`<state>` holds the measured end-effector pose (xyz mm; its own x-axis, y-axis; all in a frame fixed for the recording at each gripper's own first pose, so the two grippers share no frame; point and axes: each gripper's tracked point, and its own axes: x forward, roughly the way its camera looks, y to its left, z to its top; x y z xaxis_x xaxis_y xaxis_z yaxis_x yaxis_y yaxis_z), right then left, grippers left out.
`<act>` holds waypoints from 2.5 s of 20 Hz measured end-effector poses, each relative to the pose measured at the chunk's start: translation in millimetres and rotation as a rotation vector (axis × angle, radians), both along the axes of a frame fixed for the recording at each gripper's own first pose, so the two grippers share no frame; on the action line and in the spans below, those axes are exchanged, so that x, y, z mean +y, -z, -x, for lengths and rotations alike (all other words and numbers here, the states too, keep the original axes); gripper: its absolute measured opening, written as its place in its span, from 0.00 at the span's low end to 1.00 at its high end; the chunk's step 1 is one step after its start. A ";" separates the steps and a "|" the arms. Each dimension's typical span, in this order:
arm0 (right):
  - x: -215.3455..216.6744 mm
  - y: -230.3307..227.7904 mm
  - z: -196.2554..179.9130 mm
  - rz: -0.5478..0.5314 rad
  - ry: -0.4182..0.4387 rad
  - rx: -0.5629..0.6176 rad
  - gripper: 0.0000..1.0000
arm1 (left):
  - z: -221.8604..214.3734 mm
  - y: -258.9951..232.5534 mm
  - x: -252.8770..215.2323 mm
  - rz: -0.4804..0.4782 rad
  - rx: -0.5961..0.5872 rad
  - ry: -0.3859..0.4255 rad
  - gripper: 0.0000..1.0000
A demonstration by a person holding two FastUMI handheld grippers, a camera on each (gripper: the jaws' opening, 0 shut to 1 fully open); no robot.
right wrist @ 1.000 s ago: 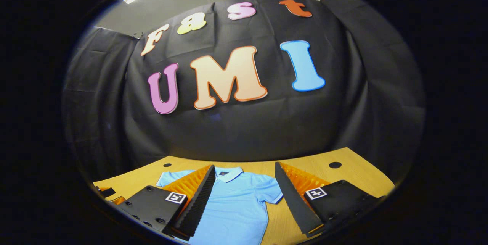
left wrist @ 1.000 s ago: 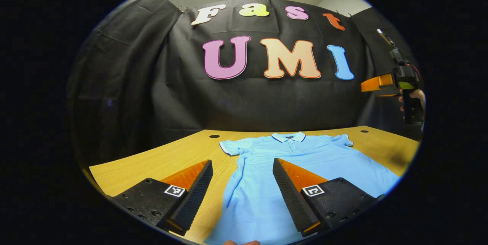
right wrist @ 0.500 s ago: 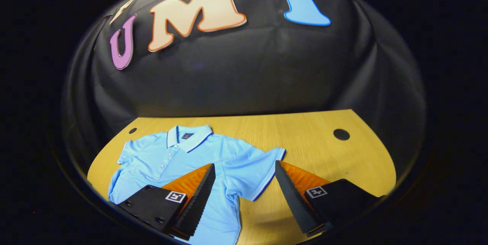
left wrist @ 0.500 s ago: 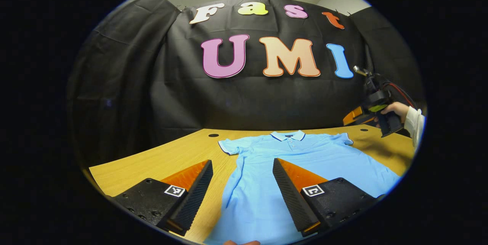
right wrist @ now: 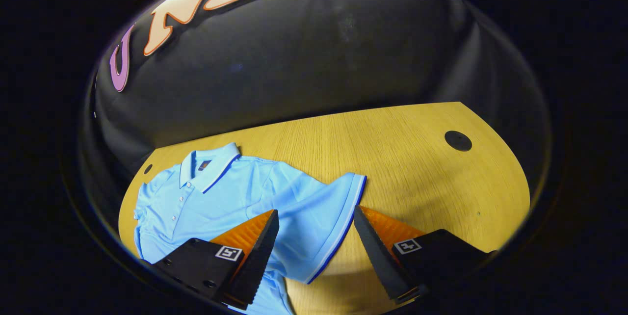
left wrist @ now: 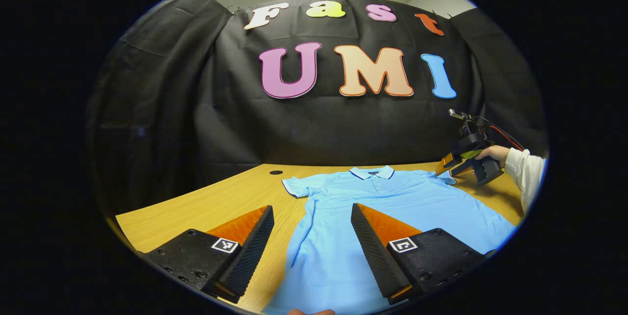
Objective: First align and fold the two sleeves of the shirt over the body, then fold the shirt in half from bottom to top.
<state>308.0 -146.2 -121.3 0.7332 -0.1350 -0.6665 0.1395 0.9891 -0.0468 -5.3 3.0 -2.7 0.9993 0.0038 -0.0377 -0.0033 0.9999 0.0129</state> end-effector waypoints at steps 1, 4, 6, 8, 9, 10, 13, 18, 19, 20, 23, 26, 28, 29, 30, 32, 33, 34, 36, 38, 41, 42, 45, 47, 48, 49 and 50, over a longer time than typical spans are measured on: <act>1.0 -0.5 -0.9 -0.008 0.002 0.000 0.96 | 0.1 -0.1 0.2 0.000 0.001 0.000 0.95; -3.0 1.5 0.2 0.010 -0.001 0.003 0.88 | 0.5 0.3 0.4 0.000 0.003 -0.002 0.95; -9.3 1.5 1.5 0.040 -0.007 0.001 0.80 | -0.2 0.0 -0.2 0.001 0.002 -0.001 0.95; -13.0 1.5 2.0 0.066 -0.013 -0.003 0.55 | -0.1 0.3 -0.2 0.000 0.004 0.000 0.95; -15.9 0.8 1.8 0.085 -0.011 -0.007 0.47 | 0.1 0.3 -0.1 -0.001 0.005 0.000 0.95; -17.6 0.8 2.5 0.101 -0.017 -0.009 0.45 | 0.1 1.2 0.3 -0.002 0.006 0.001 0.95; -14.8 1.6 0.5 0.113 -0.046 -0.024 0.43 | 0.2 0.2 0.1 -0.002 0.006 0.001 0.95; -10.9 1.9 1.9 0.114 -0.058 -0.025 0.18 | 0.0 0.4 -0.2 -0.001 0.004 0.001 0.95; -10.4 2.2 1.1 0.114 -0.054 -0.021 0.08 | -0.1 0.1 -0.2 -0.001 0.005 0.000 0.95; -10.4 0.0 2.8 0.111 -0.051 -0.024 0.08 | 0.0 0.3 0.0 -0.001 0.005 0.000 0.95; -8.3 -2.4 0.2 0.112 -0.028 -0.041 0.03 | -0.5 -0.6 -0.3 0.001 0.002 0.000 0.95; 14.8 -14.8 -4.3 0.031 -0.055 -0.084 0.02 | -0.5 -0.7 -0.8 0.004 0.000 0.000 0.95; 45.2 -25.5 -5.4 -0.083 -0.101 -0.113 0.03 | -0.6 -0.8 -0.8 0.005 -0.002 0.001 0.95; 62.4 -31.5 -6.1 -0.155 -0.129 -0.125 0.02 | -0.7 -1.1 -0.9 0.006 -0.003 0.001 0.95; 79.3 -35.4 -4.7 -0.226 -0.149 -0.131 0.02 | -0.7 -1.4 -1.1 0.006 -0.006 0.001 0.95; 106.0 -44.6 0.4 -0.349 -0.182 -0.137 0.02 | -1.4 -1.8 -1.4 0.008 -0.010 0.001 0.95; 116.7 -48.3 2.7 -0.399 -0.197 -0.139 0.02 | -2.0 -2.2 -1.6 0.008 -0.011 0.002 0.95; 124.5 -48.1 4.4 -0.438 -0.209 -0.135 0.02 | -1.9 -1.7 -1.5 0.008 -0.013 0.002 0.95; 133.6 -42.1 10.1 -0.491 -0.218 -0.105 0.02 | -1.6 -2.4 -2.0 0.009 -0.014 0.005 0.95; 142.6 -34.5 16.1 -0.538 -0.228 -0.074 0.02 | -2.3 -2.8 -2.1 0.010 -0.018 0.005 0.95; 152.6 -31.4 17.8 -0.566 -0.242 -0.080 0.01 | -2.5 -3.3 -1.9 0.010 -0.021 0.003 0.95; 156.8 -32.2 19.3 -0.582 -0.249 -0.085 0.03 | -2.4 -3.1 -2.1 0.010 -0.020 0.003 0.95; 160.1 -26.8 24.4 -0.615 -0.249 -0.055 0.05 | -2.4 -2.6 -1.9 0.009 -0.020 0.002 0.95; 163.7 -21.7 26.8 -0.628 -0.254 -0.037 0.26 | -2.3 -3.3 -1.6 0.009 -0.020 0.002 0.95; 164.1 -22.7 30.0 -0.637 -0.260 -0.032 0.41 | -2.2 -3.0 -1.7 0.008 -0.020 0.002 0.95; 165.4 -21.3 31.5 -0.644 -0.262 -0.024 0.52 | -2.6 -3.2 -1.8 0.008 -0.019 0.002 0.95; 166.2 -22.0 34.7 -0.647 -0.267 -0.021 0.61 | -2.3 -2.7 -1.7 0.008 -0.019 0.003 0.95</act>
<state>273.4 20.0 -99.3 0.6999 0.4702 -0.5376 -0.1175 0.8182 0.5628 -3.0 1.2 0.0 0.9998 0.0009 -0.0192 -0.0008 1.0000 0.0053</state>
